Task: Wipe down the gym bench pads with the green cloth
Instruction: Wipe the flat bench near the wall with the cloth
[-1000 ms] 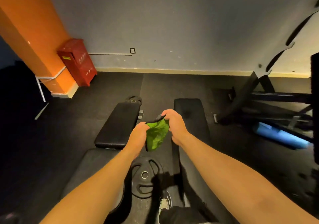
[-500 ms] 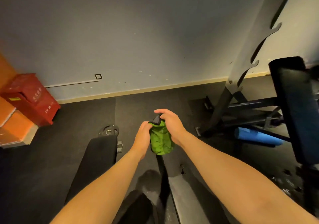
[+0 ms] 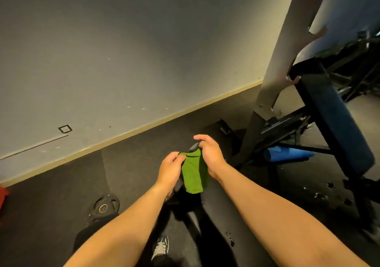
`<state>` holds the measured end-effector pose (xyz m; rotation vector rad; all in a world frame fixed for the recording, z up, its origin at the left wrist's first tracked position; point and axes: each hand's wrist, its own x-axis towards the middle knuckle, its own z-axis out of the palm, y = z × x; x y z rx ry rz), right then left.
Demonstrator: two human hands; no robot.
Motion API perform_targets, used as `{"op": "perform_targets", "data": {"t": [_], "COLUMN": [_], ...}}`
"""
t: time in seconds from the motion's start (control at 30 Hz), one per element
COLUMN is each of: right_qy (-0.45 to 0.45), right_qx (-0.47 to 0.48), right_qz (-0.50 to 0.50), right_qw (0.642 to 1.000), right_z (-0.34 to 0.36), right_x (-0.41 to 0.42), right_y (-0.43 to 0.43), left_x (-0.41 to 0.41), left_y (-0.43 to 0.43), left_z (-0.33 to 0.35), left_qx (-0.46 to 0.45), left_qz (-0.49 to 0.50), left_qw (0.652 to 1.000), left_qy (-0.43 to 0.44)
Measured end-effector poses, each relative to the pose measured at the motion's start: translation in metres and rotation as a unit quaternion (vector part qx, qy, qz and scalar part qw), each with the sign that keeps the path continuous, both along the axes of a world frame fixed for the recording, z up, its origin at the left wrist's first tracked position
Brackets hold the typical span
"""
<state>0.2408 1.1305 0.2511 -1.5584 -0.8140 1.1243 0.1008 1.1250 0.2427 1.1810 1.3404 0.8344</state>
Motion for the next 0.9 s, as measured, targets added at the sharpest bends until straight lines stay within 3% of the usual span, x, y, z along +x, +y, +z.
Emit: {"op": "perform_targets", "data": {"t": [0.13,0.2,0.33,0.47,0.6,0.7,0.83,0.9], "right_qy": [-0.034,-0.073,-0.108,-0.044,0.139,0.118,0.071,0.064], "right_qx": [-0.019,-0.025,-0.054,-0.064,-0.114,-0.16,-0.125,-0.107], "right_qz": [-0.019,-0.043,-0.085,-0.112,-0.12,-0.051,-0.122,-0.14], "right_qw": [0.999,0.996,0.989,0.991,0.976,0.979,0.982,0.982], "right_z": [-0.018,-0.027,-0.043,-0.049,-0.066,-0.087,-0.119,-0.14], "right_x": [-0.026,-0.041,-0.054,-0.05,-0.045,-0.045,-0.044,-0.043], "right_y": [0.084,0.115,0.162,0.191,0.207,0.22,0.232,0.233], "left_x": [-0.028,-0.04,-0.046,-0.041,-0.034,-0.029,-0.022,-0.021], "left_y": [0.105,0.145,0.205,0.251,0.283,0.304,0.33,0.337], "left_z": [-0.024,-0.036,-0.039,-0.047,-0.06,-0.074,-0.102,-0.125], "left_qx": [-0.085,-0.069,-0.032,-0.051,-0.058,-0.041,0.024,-0.002], "left_qz": [-0.102,-0.126,-0.077,-0.085,-0.089,-0.132,-0.087,-0.052], "left_qw": [0.991,0.988,0.996,0.995,0.993,0.99,0.991,0.993], "left_qy": [0.015,0.056,0.043,-0.003,-0.041,-0.014,0.104,0.107]}}
